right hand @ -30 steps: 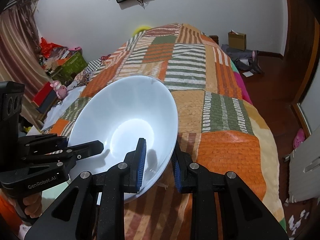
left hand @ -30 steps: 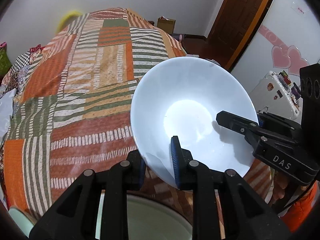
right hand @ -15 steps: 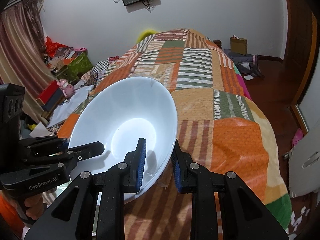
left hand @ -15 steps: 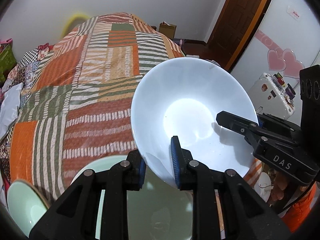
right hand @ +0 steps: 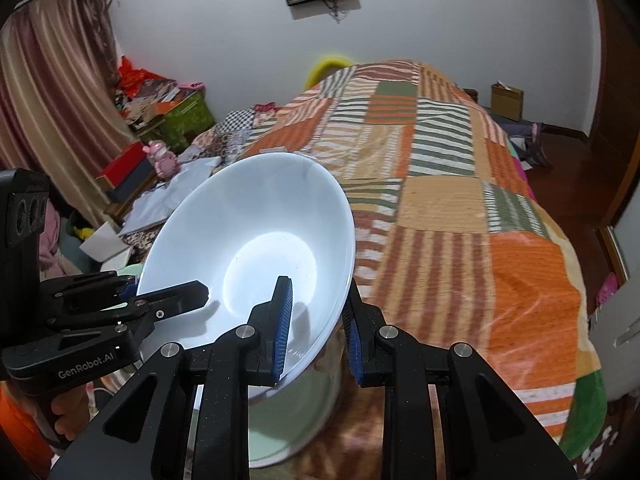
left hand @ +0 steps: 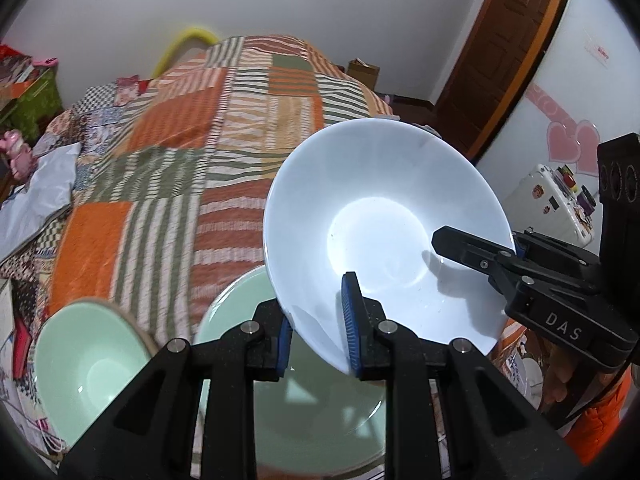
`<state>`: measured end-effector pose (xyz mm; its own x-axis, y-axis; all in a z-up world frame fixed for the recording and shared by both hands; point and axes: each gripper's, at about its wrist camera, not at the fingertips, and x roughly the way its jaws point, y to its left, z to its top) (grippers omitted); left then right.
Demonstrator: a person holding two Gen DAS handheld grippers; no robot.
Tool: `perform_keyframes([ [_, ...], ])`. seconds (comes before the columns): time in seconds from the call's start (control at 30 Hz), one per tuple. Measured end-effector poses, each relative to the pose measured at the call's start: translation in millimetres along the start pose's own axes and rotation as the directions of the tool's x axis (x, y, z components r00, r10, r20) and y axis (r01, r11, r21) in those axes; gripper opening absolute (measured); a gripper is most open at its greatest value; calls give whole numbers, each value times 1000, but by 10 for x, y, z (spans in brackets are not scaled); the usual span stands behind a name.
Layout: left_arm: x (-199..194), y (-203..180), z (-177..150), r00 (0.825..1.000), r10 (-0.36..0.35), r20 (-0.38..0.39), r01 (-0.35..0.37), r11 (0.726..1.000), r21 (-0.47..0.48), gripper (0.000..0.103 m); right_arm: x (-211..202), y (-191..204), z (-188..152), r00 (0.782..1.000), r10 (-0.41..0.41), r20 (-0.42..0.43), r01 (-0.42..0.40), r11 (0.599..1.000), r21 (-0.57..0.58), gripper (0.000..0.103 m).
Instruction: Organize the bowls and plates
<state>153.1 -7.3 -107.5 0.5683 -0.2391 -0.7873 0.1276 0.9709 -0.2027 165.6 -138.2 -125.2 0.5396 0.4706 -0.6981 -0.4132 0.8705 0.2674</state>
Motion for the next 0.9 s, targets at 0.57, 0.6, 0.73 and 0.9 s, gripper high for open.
perform_keyframes([
  [0.57, -593, 843, -435, 994, 93, 55, -86, 988, -125, 22, 305, 859, -33, 993, 110, -43, -113, 988, -101, 22],
  [0.6, -609, 879, -453, 994, 97, 55, -89, 987, -132, 22, 334, 924, -35, 992, 116, -47, -121, 987, -108, 22],
  [0.73, -679, 1059, -551, 992, 118, 53, -108, 981, -162, 22, 418, 1093, -51, 988, 138, -62, -145, 982, -122, 22],
  [0.9, -740, 1255, -667, 989, 138, 46, -127, 973, -193, 22, 549, 1295, -75, 983, 162, -89, -173, 975, -138, 22],
])
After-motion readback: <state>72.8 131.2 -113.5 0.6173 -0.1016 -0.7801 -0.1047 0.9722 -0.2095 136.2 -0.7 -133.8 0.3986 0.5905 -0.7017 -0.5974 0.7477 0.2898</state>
